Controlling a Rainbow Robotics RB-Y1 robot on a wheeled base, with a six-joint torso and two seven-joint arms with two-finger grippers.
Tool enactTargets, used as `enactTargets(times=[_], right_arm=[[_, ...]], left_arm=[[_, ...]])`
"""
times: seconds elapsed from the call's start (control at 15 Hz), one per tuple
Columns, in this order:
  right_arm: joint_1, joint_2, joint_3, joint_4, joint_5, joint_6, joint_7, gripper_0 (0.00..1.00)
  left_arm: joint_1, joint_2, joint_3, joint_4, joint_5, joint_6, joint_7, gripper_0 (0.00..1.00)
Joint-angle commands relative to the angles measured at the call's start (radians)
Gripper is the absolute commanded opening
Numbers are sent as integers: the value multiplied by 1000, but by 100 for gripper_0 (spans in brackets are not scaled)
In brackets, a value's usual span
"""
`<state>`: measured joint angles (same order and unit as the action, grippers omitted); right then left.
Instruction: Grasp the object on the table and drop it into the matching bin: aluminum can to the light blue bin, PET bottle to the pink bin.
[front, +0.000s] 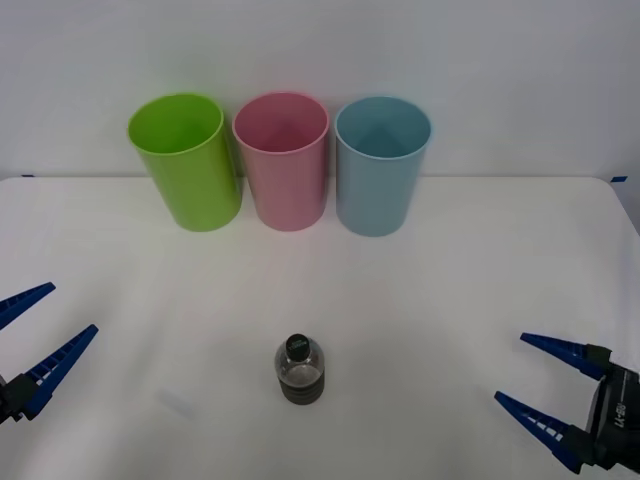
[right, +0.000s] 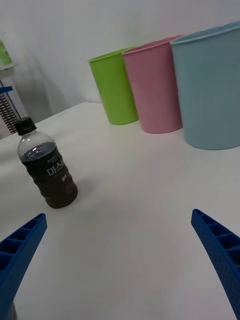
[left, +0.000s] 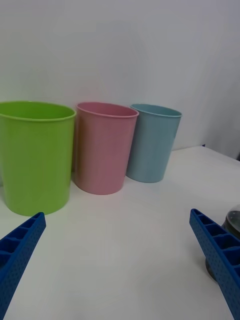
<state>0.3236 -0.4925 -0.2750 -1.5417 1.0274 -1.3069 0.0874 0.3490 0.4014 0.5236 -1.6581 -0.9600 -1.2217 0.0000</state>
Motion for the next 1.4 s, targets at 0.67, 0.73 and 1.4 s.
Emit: enactTargets(times=[0.67, 0.73, 1.4], right_arm=[[-97, 0, 353, 0, 10, 187, 270, 100], [-107, 0, 387, 0, 11, 207, 278, 100], [-181, 78, 583, 0, 88, 399, 314, 100]], left_arm=[[0, 0, 0, 0, 0, 0, 0, 100], [0, 0, 0, 0, 0, 0, 0, 100], [0, 0, 0, 0, 0, 0, 0, 100]])
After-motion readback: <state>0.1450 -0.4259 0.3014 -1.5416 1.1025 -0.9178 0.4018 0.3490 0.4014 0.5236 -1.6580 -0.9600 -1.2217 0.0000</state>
